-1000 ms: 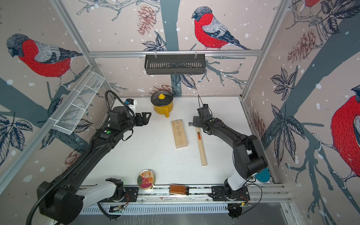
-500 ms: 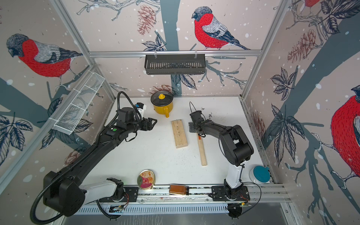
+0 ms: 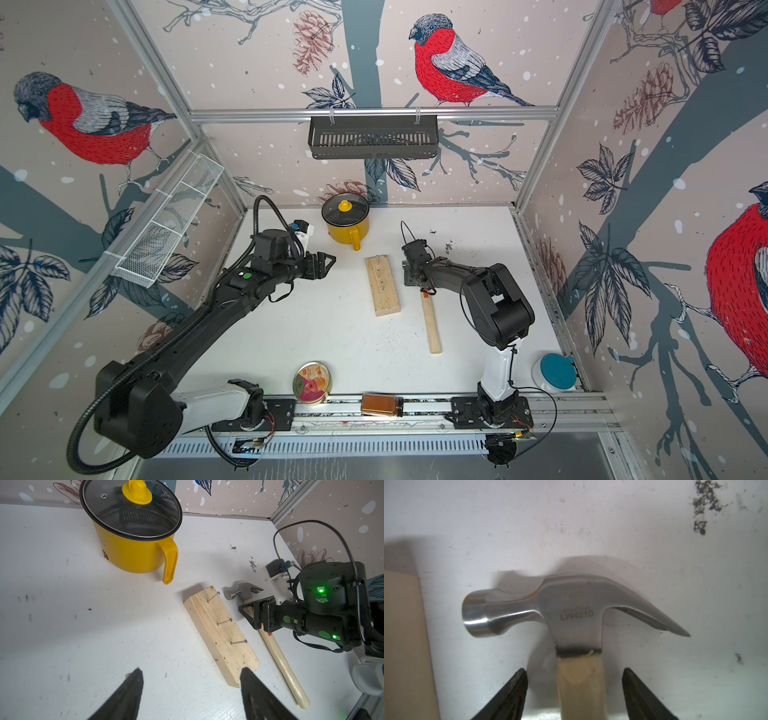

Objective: Use a claw hammer to pull out a nail
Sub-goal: Pick up the hammer at the center of the board.

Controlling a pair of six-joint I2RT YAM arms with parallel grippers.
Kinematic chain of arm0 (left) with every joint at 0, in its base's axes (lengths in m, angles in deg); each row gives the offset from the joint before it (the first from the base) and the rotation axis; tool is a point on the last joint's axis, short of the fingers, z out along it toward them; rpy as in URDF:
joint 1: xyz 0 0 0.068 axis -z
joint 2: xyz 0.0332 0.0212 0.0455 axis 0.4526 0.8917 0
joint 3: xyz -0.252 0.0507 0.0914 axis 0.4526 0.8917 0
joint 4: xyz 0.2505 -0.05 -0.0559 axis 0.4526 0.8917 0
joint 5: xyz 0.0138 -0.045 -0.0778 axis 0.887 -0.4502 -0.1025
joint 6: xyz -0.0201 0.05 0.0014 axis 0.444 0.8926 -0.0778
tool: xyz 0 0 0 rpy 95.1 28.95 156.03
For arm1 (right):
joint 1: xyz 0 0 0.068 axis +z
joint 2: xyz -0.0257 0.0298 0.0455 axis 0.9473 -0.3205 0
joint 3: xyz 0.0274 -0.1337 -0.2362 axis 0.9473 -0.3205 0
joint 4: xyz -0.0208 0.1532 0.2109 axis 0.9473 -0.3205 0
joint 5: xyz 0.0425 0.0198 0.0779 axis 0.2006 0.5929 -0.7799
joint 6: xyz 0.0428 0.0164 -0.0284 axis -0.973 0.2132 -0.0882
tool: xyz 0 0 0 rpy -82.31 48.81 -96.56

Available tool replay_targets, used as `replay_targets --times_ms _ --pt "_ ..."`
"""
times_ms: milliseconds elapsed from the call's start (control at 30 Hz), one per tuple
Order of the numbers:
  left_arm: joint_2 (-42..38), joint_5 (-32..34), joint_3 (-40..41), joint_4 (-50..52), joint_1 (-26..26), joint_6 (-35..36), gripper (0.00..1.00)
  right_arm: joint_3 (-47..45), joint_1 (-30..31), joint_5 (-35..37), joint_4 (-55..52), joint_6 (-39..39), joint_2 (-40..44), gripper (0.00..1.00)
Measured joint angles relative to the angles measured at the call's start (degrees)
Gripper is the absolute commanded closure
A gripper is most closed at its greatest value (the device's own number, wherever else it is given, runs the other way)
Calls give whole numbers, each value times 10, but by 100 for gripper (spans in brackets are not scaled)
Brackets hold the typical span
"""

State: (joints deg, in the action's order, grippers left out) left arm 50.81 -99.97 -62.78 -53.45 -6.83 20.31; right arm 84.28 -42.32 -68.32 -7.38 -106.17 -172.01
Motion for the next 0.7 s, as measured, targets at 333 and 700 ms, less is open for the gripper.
replay_targets --times_ms 333,700 --pt "-2 2 0 0 0 0 29 3 -23 -13 14 1 -2 44" --pt "-2 9 1 0 0 0 29 13 -17 -26 14 13 -14 54"
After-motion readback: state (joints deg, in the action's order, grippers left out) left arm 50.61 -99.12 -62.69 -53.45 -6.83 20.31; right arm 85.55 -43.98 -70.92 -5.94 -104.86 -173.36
